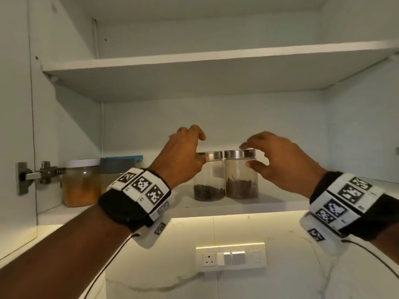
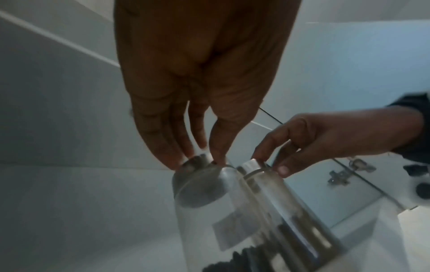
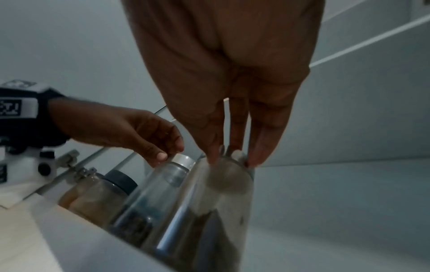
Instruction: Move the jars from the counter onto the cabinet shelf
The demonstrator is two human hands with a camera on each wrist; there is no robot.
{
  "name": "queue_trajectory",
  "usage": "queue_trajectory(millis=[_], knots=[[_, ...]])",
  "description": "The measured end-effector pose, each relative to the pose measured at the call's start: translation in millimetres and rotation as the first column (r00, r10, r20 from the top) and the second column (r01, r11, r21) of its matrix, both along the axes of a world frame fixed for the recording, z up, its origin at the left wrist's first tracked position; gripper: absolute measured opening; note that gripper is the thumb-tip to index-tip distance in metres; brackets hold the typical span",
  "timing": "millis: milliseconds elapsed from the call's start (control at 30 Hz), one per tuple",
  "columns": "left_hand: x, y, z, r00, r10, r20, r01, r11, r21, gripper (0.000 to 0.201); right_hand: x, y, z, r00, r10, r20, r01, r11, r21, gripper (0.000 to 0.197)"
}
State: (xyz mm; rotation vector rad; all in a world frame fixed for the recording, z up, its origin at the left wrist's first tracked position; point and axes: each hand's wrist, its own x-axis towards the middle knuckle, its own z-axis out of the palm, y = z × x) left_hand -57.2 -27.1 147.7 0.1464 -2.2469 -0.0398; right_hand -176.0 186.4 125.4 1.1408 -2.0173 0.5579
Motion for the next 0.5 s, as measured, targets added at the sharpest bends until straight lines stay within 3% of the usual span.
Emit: queue_trajectory(millis=[167,367,500], knots=[[-16.4,-1.4,18.2,0.998,0.044,0.054,-0.04,0.996,-0.074,0.013,-12.4,-21.2,26.3,0.997,-0.079,-0.021,0.08,0.992,0.094,0.029],[-51.0,-23.7,26.0,0.976,0.092,0.196,-0.069,0.99,-0.119,0.03,-45.2,-60.0,46.4,0.99,-0.131,0.043,0.12,0.974,0.191,0.025],[-63.5,-34.4,30.7,0.938,0.148,0.314,-0.1,0.981,-0.163,0.042,-57.3,-73.6,54.5,0.974,-0.195,0.114,0.144,0.925,0.352,0.039]])
